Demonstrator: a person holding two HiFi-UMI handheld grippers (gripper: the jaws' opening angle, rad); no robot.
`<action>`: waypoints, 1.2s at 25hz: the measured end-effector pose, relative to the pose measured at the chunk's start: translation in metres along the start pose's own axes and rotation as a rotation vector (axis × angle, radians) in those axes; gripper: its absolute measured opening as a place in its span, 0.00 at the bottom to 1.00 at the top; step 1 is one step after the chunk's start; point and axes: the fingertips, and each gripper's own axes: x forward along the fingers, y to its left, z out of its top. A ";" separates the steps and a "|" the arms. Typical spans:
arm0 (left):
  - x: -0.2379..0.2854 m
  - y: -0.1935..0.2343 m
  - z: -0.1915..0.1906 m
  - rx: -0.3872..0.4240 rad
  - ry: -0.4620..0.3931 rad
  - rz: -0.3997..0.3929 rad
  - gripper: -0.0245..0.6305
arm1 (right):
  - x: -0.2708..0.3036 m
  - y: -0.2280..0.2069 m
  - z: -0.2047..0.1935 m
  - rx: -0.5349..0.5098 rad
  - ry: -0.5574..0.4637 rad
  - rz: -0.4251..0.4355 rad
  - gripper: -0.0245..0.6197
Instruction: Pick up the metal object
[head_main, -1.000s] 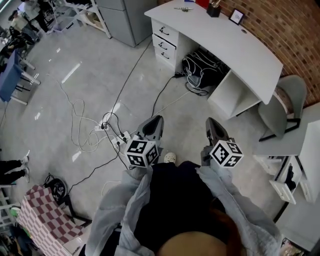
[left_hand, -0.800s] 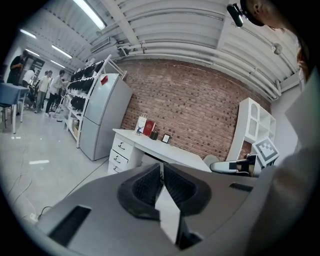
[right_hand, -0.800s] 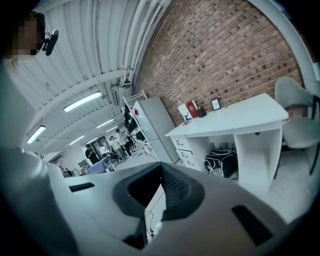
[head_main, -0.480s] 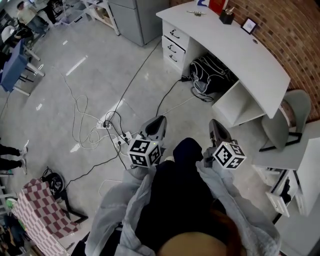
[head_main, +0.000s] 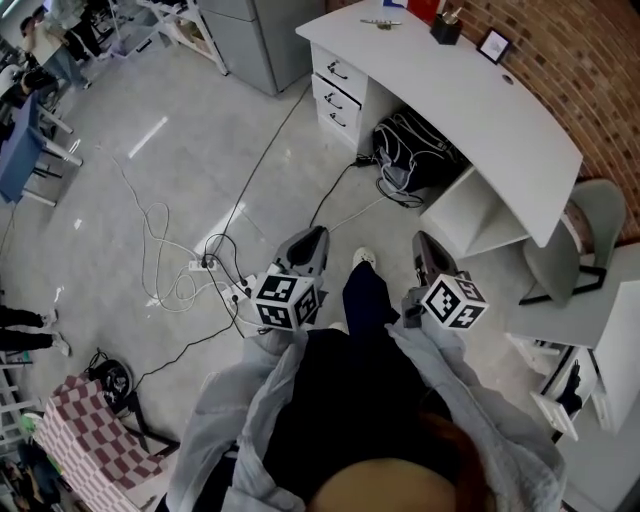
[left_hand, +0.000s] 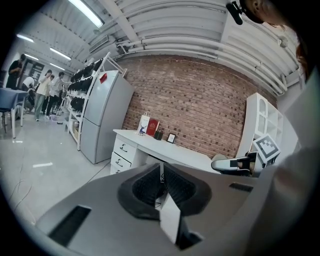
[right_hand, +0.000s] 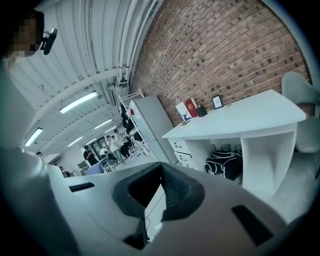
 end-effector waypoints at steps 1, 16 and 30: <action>0.011 0.003 0.005 0.003 0.000 0.005 0.09 | 0.010 -0.005 0.007 0.016 -0.002 0.003 0.05; 0.152 0.031 0.067 0.014 -0.027 0.062 0.09 | 0.133 -0.065 0.127 0.493 -0.057 0.177 0.38; 0.225 0.052 0.081 0.014 -0.033 0.111 0.09 | 0.209 -0.101 0.164 0.493 -0.012 0.210 0.36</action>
